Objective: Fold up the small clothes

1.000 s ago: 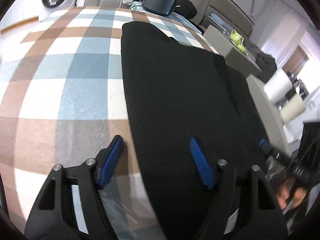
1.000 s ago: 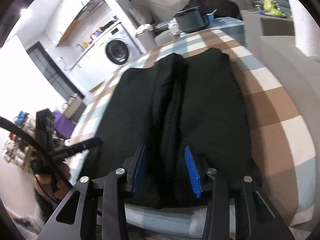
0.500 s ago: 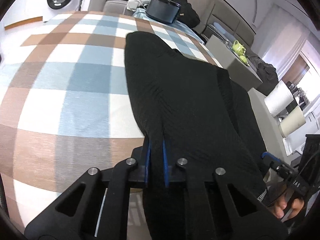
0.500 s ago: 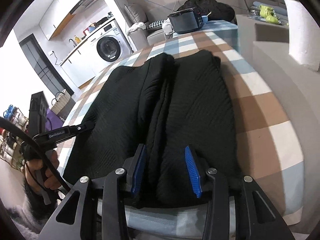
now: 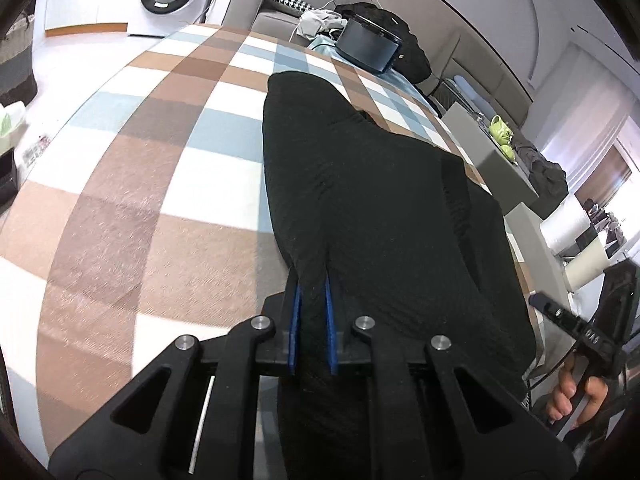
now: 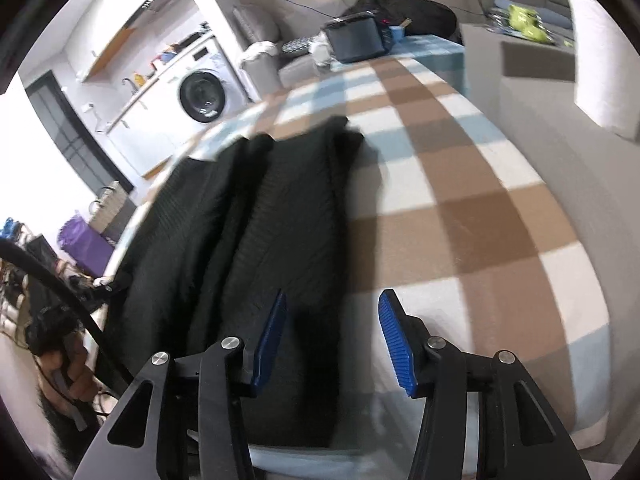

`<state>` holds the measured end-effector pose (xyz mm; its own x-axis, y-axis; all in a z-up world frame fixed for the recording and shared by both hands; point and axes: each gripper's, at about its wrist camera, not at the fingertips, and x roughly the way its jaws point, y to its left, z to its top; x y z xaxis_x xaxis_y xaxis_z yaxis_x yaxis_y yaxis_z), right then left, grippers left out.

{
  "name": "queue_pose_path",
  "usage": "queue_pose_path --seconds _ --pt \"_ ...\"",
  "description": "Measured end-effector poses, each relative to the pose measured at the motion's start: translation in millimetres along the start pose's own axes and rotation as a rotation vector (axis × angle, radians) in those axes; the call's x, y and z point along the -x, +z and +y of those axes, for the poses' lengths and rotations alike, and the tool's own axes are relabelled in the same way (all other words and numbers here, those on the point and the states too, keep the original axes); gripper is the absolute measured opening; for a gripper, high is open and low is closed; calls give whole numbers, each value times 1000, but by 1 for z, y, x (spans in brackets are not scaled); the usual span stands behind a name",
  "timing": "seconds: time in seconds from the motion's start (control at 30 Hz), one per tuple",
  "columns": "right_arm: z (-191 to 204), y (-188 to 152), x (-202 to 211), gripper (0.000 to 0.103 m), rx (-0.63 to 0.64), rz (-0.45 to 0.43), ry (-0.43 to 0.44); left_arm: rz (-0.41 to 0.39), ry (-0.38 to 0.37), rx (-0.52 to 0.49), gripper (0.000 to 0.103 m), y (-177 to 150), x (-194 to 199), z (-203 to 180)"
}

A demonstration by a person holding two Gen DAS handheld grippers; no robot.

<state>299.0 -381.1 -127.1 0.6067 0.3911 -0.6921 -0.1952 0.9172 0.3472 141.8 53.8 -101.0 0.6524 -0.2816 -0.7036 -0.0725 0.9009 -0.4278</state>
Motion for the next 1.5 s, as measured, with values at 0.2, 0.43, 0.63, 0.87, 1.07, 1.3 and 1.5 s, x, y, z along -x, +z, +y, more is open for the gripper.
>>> queue_pose_path --seconds 0.2,0.43,0.63,0.87,1.07,1.3,1.5 --pt "36 14 -24 50 22 51 205 -17 56 -14 30 0 8 2" --pt "51 32 -82 50 -12 162 253 -101 30 -16 65 2 26 2" --pt "66 50 -108 50 -6 193 240 -93 9 -7 65 3 22 2" --pt "85 65 -124 18 54 194 191 -92 5 -23 65 2 18 -2" --pt "103 83 -72 7 172 13 197 -122 5 -13 65 4 26 1" --pt "65 92 -86 12 103 110 67 -86 8 -19 65 1 19 2" --pt "29 59 -81 30 -11 214 230 -45 0 -83 65 -11 18 -11"
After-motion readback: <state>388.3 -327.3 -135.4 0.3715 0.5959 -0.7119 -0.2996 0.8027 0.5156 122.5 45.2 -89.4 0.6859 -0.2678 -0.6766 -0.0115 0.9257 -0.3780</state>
